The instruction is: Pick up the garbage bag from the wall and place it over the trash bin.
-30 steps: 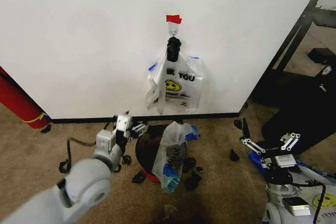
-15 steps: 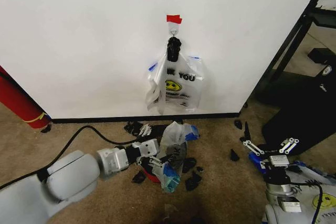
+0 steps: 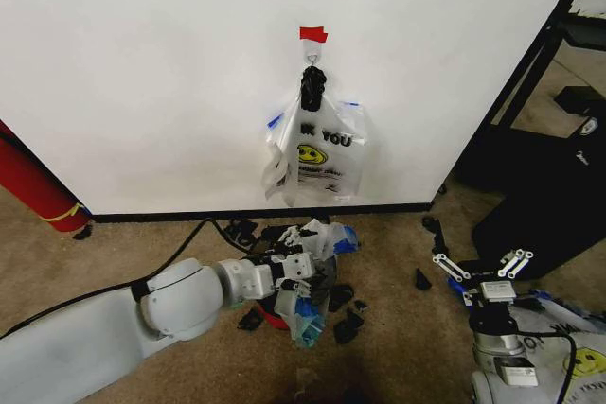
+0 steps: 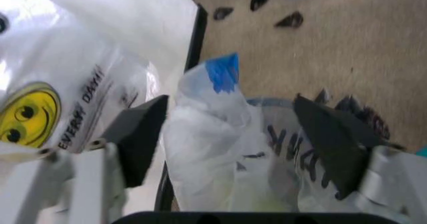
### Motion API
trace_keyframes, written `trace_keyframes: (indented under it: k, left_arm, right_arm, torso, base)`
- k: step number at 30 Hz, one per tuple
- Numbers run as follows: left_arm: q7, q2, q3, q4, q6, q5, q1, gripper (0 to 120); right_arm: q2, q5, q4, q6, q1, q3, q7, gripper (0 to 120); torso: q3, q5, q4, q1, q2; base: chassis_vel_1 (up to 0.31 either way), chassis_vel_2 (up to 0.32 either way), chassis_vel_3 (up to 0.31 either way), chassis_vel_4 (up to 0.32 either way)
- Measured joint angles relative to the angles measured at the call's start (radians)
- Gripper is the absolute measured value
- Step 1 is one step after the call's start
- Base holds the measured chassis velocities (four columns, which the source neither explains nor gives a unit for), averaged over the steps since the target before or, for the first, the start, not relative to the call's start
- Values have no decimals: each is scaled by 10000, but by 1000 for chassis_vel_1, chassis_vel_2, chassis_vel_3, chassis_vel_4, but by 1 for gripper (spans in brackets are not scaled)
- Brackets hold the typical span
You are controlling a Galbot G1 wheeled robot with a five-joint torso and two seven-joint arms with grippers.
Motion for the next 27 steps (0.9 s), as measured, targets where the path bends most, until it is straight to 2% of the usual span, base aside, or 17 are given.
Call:
trace_keyframes:
  k: [3,7,10,12,14,16,20,27]
  left_arm:
    - [76,-46,184,43,232,209,-209,64]
    - [396,-125,278,68,740,424,-530,46]
    - [452,-139,275,66,896,434,-554,39]
    - [496,-130,238,20,1041,432,-548,29]
    - [463,-114,147,-52,1138,347,-465,20]
    - [428,-111,98,-78,1179,283,-412,19]
    - [245,-23,-161,-180,1302,-77,-113,1]
    - [-466,-17,-378,-164,1336,-1079,211,0]
  right_arm:
    - [4,14,1,18,-49,26,0,100]
    - [1,60,3,22,-108,61,7,100]
    - [0,74,-1,24,-105,62,11,100]
    - [-11,79,-14,26,-93,47,11,100]
    - [-29,81,-26,28,-70,18,11,100]
    - [-36,82,-32,28,-60,8,12,100]
    - [-87,85,-65,32,5,-35,7,100]
    - [-144,95,-151,39,65,-103,-1,100]
  torso:
    - [0,0,0,0,0]
    - [0,1,-1,0,0]
    - [0,1,0,0,0]
    - [0,0,0,0,0]
    - [0,1,0,0,0]
    - [0,1,0,0,0]
    - [0,0,0,0,0]
    - [0,0,0,0,0]
  base:
    - [0,0,0,0]
    - [0,0,0,0]
    - [0,0,0,0]
    - [0,0,0,0]
    - [0,0,0,0]
    - [0,0,0,0]
    - [0,0,0,0]
    - [0,0,0,0]
